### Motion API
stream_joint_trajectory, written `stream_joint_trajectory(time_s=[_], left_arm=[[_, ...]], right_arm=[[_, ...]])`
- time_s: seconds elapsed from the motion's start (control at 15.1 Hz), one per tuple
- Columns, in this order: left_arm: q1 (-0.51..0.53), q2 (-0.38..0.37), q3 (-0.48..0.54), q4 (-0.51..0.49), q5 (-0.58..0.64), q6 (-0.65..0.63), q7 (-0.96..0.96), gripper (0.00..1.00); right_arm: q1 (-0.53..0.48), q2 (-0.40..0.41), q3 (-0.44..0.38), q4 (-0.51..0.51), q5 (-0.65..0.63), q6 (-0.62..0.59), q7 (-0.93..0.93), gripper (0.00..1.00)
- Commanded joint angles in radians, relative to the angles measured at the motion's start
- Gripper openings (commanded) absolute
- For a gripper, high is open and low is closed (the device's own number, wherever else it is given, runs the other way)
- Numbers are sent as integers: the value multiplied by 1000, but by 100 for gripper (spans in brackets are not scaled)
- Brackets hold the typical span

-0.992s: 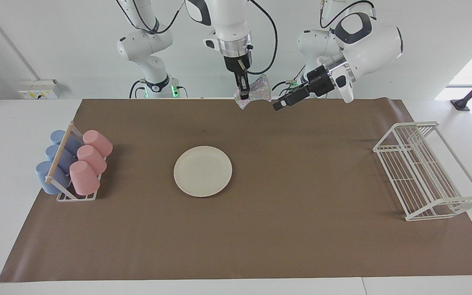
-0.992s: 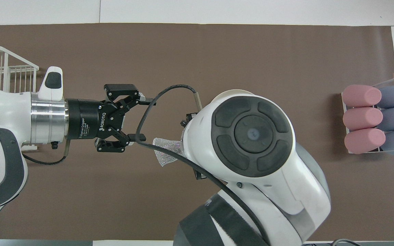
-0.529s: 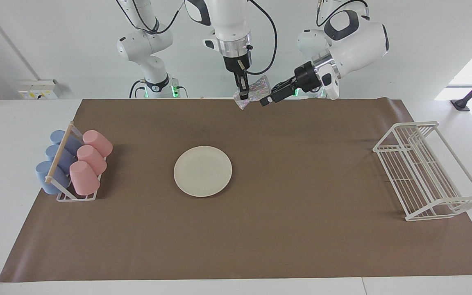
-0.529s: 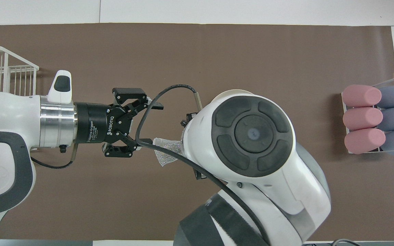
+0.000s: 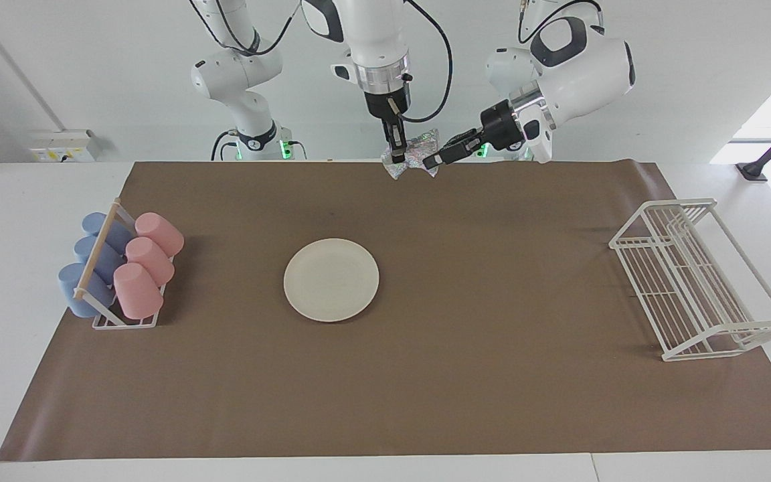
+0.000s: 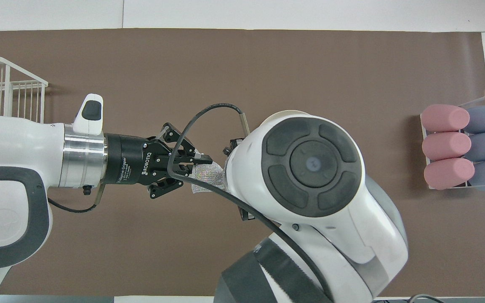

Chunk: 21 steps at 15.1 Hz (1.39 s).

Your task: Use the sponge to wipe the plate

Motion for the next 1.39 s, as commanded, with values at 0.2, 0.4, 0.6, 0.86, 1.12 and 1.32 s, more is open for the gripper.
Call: stream_joint_trajectory(time_s=[0.2,0.4,0.6,0.86,1.12,1.32], left_arm=[[27,-32,14,-25,-6,-46,62,0],[65,-32,15,-23,-6,-50,145,0],[150,-32,15,-25,-6,-95,279,0],[257,-32,15,-28,-6,-130,415,0],[374,-29,17,-28,10,-200,497,0],[392,-15,17,3,125,-224,507,0]], right_arm=[[-3,-2,6,4,-19,0,7,17],[-6,-12,6,-19,-25,0,-29,100],[-16,-22,4,-29,-33,-5,-170,100],[-90,-46,-5,-46,-31,-34,-551,100],[-217,-61,-7,-50,-31,-71,-996,100],[-312,-66,-7,-49,-31,-105,-1283,100]])
